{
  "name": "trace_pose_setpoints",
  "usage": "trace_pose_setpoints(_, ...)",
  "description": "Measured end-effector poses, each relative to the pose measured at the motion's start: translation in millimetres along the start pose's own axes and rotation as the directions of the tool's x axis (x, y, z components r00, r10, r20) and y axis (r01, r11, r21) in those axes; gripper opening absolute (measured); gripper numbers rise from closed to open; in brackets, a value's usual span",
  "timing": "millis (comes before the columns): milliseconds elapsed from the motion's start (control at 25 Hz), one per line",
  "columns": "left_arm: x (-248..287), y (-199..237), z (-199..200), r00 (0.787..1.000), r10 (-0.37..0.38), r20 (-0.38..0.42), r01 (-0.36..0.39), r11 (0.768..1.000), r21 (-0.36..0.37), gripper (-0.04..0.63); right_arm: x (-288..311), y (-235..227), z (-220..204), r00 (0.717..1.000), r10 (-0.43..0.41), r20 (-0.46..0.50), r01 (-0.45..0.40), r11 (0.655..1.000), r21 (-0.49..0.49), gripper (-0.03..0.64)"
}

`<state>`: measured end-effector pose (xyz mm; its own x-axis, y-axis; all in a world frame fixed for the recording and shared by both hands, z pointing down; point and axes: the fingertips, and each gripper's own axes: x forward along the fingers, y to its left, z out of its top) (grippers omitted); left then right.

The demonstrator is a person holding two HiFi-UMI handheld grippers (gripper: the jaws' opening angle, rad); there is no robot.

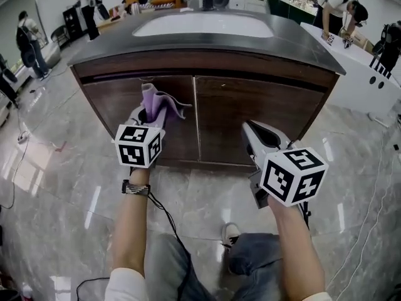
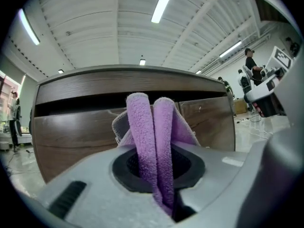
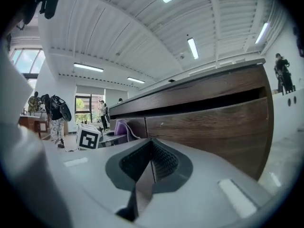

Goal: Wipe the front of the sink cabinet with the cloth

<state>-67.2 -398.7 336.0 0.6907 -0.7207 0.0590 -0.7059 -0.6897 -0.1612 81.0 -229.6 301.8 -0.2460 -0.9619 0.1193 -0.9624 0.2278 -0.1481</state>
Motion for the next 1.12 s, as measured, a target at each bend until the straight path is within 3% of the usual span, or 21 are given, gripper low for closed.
trace_pose_setpoints(160, 16.1, -31.5, 21.9, 0.999, -0.041, 0.017, 0.040, 0.999, 0.024, 0.049, -1.3, -14.8, 2.4, 1.000, -0.016, 0.024, 0.015, 0.999, 0.032, 0.006)
trace_pose_setpoints(360, 26.0, -64.6, 43.7, 0.996, -0.075, 0.051, 0.072, 0.995, 0.069, 0.049, -14.2, -25.0, 15.0, 0.998, -0.040, 0.044, 0.043, 0.996, -0.074, 0.006)
trace_pose_setpoints(520, 36.5, -81.8, 59.1, 0.993, -0.099, 0.062, 0.095, 0.992, 0.078, 0.049, -20.6, -47.4, 12.1, 0.995, -0.092, 0.030, 0.094, 0.992, -0.079, 0.006)
trace_pose_setpoints(680, 47.8, -89.3, 66.3, 0.995, -0.089, 0.052, 0.083, 0.990, 0.115, 0.049, -34.0, -62.6, 10.6, 0.993, -0.111, 0.037, 0.113, 0.992, -0.053, 0.006)
trace_pose_setpoints(800, 49.2, -89.1, 66.6, 0.995, -0.079, 0.057, 0.073, 0.992, 0.104, 0.049, -38.5, -68.2, 7.8, 0.997, -0.047, 0.062, 0.047, 0.999, 0.001, 0.006)
trace_pose_setpoints(1000, 52.4, -95.1, 68.9, 0.995, -0.063, 0.073, 0.053, 0.989, 0.136, 0.051, -48.1, -92.4, 22.8, 0.990, -0.071, 0.119, 0.076, 0.996, -0.036, 0.006)
trace_pose_setpoints(1120, 57.2, -107.4, 59.4, 0.989, -0.119, 0.087, 0.113, 0.991, 0.065, 0.051, -42.3, -98.1, 18.9, 0.991, -0.097, 0.096, 0.105, 0.992, -0.076, 0.006)
